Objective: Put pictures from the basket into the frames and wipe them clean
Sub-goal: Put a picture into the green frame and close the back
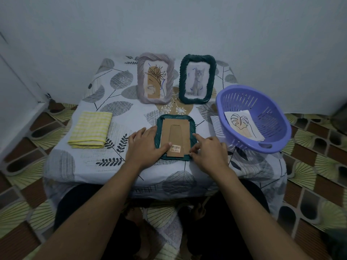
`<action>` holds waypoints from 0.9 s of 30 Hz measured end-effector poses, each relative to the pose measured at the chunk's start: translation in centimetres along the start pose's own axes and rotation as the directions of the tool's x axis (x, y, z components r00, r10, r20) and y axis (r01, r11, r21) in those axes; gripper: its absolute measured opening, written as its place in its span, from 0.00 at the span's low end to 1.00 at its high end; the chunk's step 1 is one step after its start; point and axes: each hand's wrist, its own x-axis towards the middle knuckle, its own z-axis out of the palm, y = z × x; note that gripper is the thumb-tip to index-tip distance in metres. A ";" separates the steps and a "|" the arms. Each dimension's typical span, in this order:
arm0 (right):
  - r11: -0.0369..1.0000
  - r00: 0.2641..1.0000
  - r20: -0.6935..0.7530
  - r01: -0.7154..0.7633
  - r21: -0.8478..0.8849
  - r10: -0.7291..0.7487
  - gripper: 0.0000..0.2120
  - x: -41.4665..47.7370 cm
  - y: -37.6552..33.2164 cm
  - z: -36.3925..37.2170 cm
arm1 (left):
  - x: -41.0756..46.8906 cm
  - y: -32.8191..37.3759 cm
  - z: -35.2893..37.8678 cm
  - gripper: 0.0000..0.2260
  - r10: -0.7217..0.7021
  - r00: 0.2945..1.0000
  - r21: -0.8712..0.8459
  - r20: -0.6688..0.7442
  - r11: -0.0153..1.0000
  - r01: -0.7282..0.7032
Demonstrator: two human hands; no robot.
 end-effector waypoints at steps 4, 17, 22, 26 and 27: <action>0.992 0.997 -0.014 0.071 -0.102 -0.073 0.24 0.2 -0.3 -0.2 | 0.0 0.0 0.0 0.39 -0.001 1.000 0.004 0.001 1.000 0.001; 0.918 0.997 0.015 -0.070 0.391 0.070 0.14 1.8 1.9 0.4 | -0.2 0.4 -0.5 0.37 0.005 1.000 -0.020 -0.006 1.000 -0.005; 0.864 0.998 -0.011 -0.043 0.501 0.056 0.17 1.3 0.8 0.3 | -0.4 0.8 -0.9 0.35 0.002 1.000 -0.063 -0.015 0.998 -0.003; 0.898 0.995 0.104 -0.044 0.438 -0.002 0.17 1.6 -0.1 0.9 | -0.1 0.4 -0.7 0.36 -0.026 1.000 -0.069 -0.016 0.997 0.025; 0.905 0.993 0.122 -0.050 0.423 -0.002 0.17 1.7 -0.3 1.1 | -0.1 0.3 -0.6 0.36 -0.031 0.999 -0.071 -0.014 0.997 0.029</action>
